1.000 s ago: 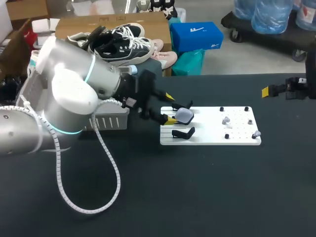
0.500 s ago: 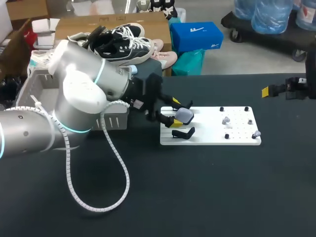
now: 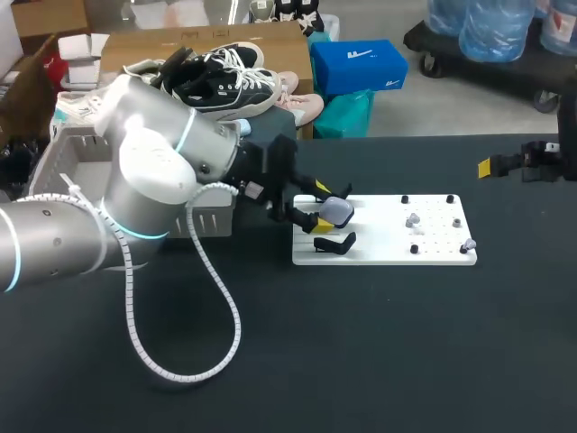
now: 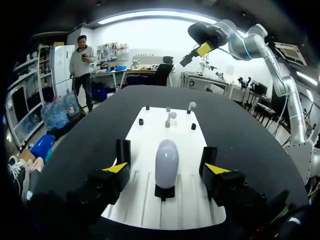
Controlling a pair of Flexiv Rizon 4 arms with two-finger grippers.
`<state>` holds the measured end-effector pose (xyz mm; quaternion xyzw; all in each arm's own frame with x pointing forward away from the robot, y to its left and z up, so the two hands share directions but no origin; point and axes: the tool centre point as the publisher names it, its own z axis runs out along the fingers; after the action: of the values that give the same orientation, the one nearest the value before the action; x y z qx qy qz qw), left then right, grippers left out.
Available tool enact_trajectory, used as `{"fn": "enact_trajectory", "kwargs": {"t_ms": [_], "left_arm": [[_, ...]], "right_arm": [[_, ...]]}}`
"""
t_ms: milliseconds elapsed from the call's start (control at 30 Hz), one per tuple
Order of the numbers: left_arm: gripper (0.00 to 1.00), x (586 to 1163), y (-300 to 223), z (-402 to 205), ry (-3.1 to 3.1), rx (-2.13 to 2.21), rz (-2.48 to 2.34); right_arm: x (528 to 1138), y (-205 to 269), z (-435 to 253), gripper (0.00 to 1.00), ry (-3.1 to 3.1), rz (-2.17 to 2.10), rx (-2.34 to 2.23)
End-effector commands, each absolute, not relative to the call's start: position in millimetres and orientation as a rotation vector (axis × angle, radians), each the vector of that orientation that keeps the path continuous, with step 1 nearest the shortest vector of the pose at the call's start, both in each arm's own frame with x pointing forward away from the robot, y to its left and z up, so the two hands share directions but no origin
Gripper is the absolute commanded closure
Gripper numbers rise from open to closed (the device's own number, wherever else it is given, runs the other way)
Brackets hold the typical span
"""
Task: Pick up each earbud case from the left stands, insert the matching earbuds, close the lid, and place the case in the box.
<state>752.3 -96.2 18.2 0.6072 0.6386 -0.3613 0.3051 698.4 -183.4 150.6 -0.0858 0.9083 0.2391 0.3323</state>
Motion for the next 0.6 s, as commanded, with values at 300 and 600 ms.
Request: {"fn": "enact_trajectory", "kwargs": {"t_ms": [300,600], "left_arm": [[0.0,755.6,-95.9,12.9,1.708,1.593,-0.949],[0.0,755.0,-96.8,11.6,1.715,1.601,-0.931]], "right_arm": [[698.5,-183.9,150.5,0.0,2.373,0.625,-0.226],[698.5,-183.9,150.5,0.0,2.373,0.625,-0.226]]}}
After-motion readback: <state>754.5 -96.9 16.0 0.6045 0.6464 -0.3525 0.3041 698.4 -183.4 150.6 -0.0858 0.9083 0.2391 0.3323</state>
